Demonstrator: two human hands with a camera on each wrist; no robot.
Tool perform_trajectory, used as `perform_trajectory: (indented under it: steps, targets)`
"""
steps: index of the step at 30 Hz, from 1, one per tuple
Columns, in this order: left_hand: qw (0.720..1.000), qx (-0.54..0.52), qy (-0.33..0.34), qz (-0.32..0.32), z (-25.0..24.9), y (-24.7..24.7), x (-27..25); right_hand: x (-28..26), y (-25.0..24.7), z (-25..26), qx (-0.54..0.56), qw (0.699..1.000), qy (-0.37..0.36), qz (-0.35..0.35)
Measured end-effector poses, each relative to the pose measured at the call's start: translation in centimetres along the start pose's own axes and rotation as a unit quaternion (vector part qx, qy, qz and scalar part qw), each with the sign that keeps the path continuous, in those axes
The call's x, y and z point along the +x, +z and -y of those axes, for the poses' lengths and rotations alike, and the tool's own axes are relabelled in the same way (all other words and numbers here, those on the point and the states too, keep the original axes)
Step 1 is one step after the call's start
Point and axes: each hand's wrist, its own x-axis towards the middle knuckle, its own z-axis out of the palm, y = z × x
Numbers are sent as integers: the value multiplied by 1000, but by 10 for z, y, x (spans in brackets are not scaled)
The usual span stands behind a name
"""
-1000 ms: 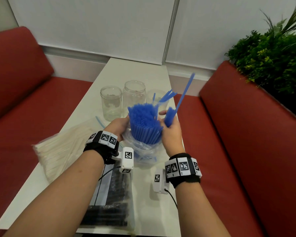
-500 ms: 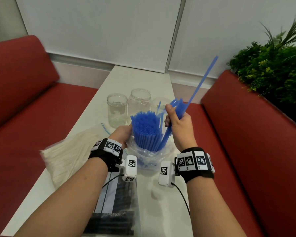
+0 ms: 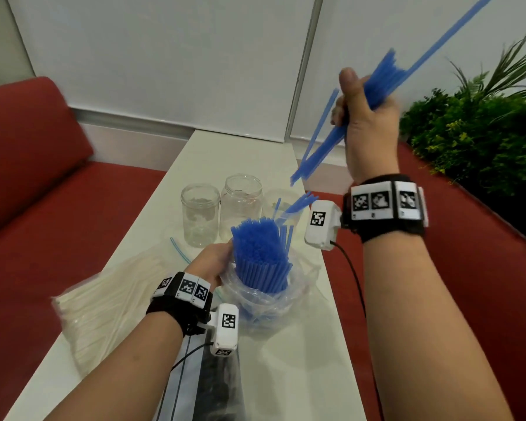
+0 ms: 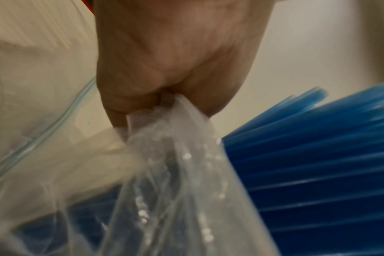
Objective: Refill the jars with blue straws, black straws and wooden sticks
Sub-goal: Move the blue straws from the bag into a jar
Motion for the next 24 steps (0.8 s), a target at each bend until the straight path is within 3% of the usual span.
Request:
perform_trajectory:
  steps: [5,12,15,21,24]
  targets:
    - [1000,5,9,14,1,-3,8,14,7,-89,-113,991,65,-10]
    - [999,11,26,23,-1,-9,11,13,0,-188,-160,970,183,-21]
    - [1000,7,26,15,-5,-9,10,13,-2,-206,-153,967,202,-10]
    - [1000,5,22,3,-5,-8,9,19,-5,-202,-191,971,142,-33]
    - [1000,-5,25,5,-4,-7,7,15,-7,-203,-232,959,163,11]
